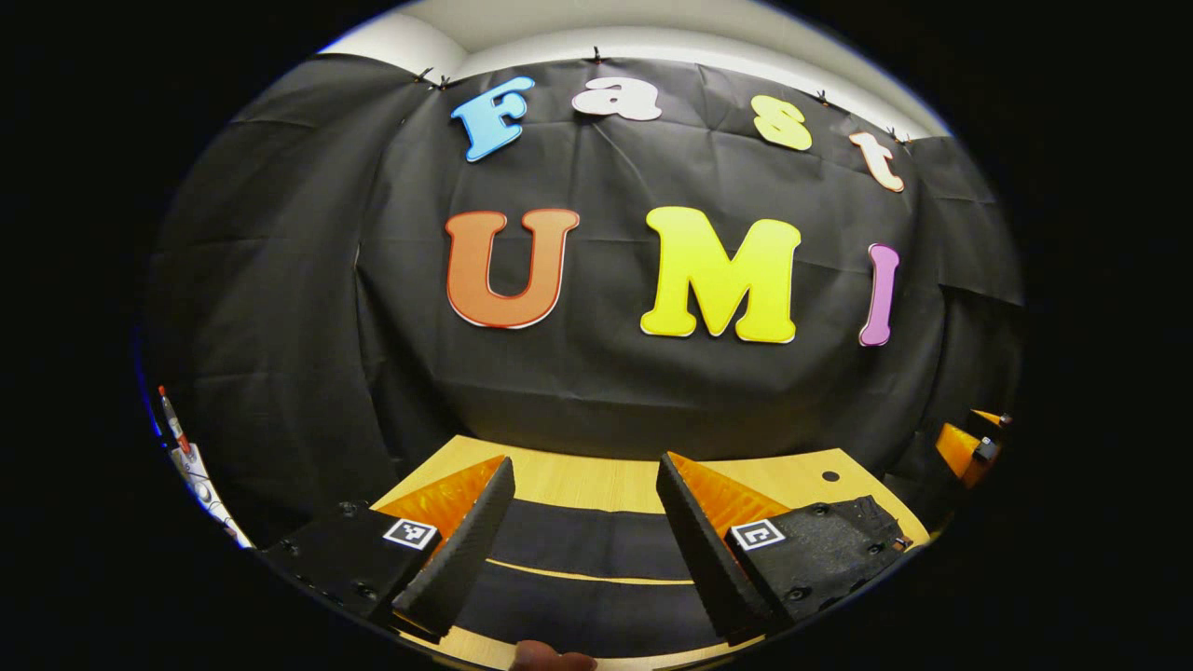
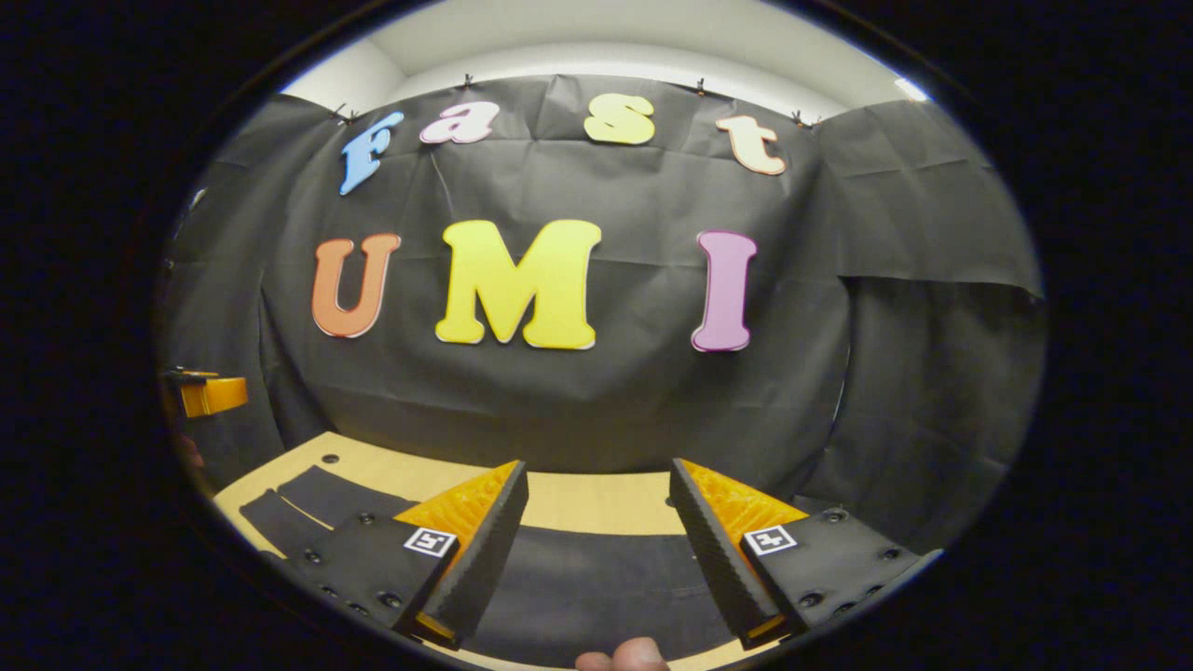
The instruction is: Grasp the waist and the cuffs of the jeans and fold them to make the two legs overlap; first hold the waist and fold one-third of the jeans toward the cuffs, then hold the cuffs and fold the remaining one-third in the same direction to finish folding.
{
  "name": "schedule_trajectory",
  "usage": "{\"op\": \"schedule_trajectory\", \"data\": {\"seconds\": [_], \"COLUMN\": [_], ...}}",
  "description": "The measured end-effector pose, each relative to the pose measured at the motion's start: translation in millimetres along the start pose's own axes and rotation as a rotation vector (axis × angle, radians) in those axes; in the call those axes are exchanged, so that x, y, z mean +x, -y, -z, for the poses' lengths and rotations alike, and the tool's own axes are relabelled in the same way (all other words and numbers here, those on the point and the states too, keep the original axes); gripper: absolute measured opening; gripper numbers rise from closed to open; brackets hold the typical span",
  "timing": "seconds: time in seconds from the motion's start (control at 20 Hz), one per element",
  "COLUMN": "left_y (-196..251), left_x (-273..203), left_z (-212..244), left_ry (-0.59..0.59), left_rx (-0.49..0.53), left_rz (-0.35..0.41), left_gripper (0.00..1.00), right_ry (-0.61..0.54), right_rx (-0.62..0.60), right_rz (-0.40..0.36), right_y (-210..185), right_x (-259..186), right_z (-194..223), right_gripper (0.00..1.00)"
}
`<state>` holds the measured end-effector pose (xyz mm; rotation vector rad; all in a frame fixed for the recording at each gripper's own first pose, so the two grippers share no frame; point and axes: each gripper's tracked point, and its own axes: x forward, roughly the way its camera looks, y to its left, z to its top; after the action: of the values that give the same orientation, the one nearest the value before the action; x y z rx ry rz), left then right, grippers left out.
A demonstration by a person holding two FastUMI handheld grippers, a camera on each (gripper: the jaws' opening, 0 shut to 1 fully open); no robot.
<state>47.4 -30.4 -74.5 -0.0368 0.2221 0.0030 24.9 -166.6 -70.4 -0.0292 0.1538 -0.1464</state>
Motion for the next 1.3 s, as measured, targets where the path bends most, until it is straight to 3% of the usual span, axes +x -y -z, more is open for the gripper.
{"op": "schedule_trajectory", "data": {"seconds": [0.3, 0.35, 0.4, 0.6, 0.85, 1.0, 1.05, 1.3], "left_y": [-74.5, -89.7, -103.0, -146.6, -184.2, -208.2, -216.8, -242.7], "left_x": [-8.5, -7.8, -10.4, -19.4, -19.2, -5.6, -3.4, 18.0], "left_z": [48.5, 57.7, 70.7, 131.5, 201.2, 229.6, 237.1, 259.9], "left_ry": [-0.153, -0.18, -0.21, -0.358, -0.528, -0.628, -0.658, -0.754], "left_rx": [-0.263, -0.332, -0.411, -0.823, -1.143, -1.245, -1.261, -1.2], "left_rz": [-0.184, -0.214, -0.237, -0.353, -0.455, -0.478, -0.499, -0.545], "left_gripper": [0.99, 0.99, 0.98, 0.99, 0.99, 0.99, 0.99, 0.99], "right_ry": [-0.203, -0.238, -0.271, -0.403, -0.554, -0.63, -0.64, -0.632], "right_rx": [0.035, 0.03, 0.024, 0.12, 0.348, 0.465, 0.483, 0.502], "right_rz": [0.013, 0.011, 0.009, 0.033, 0.152, 0.235, 0.256, 0.325], "right_y": [64.3, 69.1, 73.9, 92.2, 114.5, 126.3, 130.1, 141.2], "right_x": [8.9, 9.2, 9.4, 5.5, -2.3, -9.1, -10.8, -18.3], "right_z": [70.1, 81.8, 92.4, 128.4, 171.9, 190.2, 192.1, 188.9], "right_gripper": [0.96, 0.94, 0.99, 0.96, 0.96, 0.98, 0.94, 0.98]}}
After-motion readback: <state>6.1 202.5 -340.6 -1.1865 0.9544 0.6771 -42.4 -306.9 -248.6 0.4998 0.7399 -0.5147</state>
